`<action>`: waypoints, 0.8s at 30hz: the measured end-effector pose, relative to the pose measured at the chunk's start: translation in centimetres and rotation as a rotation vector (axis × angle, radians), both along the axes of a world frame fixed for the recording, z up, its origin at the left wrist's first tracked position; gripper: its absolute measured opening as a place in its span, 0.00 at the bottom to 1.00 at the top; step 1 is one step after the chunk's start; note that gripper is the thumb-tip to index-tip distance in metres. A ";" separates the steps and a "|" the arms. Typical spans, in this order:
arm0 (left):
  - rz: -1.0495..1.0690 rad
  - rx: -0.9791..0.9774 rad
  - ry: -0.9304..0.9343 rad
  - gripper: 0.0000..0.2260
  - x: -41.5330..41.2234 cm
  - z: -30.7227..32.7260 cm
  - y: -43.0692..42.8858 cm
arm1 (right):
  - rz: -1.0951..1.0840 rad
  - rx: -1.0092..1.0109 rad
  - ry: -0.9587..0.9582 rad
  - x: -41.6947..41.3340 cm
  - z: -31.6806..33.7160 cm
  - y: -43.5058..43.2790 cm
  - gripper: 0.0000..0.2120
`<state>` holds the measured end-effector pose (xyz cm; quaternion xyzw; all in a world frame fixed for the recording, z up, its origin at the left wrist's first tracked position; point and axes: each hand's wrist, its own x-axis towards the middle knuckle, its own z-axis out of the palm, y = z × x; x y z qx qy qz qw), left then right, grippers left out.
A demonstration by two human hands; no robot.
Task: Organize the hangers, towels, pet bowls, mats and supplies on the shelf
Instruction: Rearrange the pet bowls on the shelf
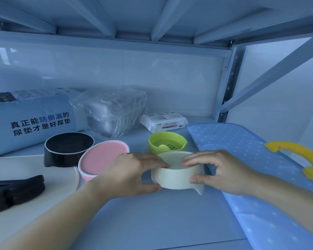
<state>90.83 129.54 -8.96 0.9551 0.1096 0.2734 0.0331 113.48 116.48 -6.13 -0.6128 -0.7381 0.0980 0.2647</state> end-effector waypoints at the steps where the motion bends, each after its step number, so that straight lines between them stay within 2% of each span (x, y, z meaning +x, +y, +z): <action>1: 0.000 0.005 -0.010 0.21 0.0 0.0 -0.1 | 0.000 0.002 0.032 0.0 0.0 -0.1 0.19; 4: 0.007 0.006 -0.059 0.21 0.0 0.1 -0.3 | 0.008 -0.002 0.140 0.2 0.4 -0.2 0.19; 7: 0.025 0.037 -0.138 0.22 -0.1 0.6 -0.5 | 0.006 -0.008 0.157 0.5 1.2 -0.4 0.18; 10: 0.023 0.064 -0.205 0.21 -0.3 0.8 -0.2 | 0.017 -0.006 0.134 0.8 1.9 -0.6 0.24; 14: 0.024 0.008 -0.247 0.17 -0.6 1.2 0.3 | 0.043 0.046 0.134 0.6 2.3 -0.8 0.30; 16: 0.021 -0.032 -0.282 0.15 -0.8 1.5 0.3 | 0.074 0.055 0.071 0.4 2.2 -1.1 0.33; 20: 0.036 -0.181 -0.302 0.14 -0.9 1.8 0.5 | 0.110 0.081 -0.201 0.0 2.0 -1.4 0.40; 22: 0.045 -0.205 -0.303 0.13 -0.9 2.0 0.5 | 0.120 0.116 -0.286 -0.2 2.1 -1.3 0.38; 24: 0.036 -0.216 -0.302 0.13 -0.9 2.0 0.5 | 0.176 0.232 -0.386 -0.5 2.2 -1.0 0.30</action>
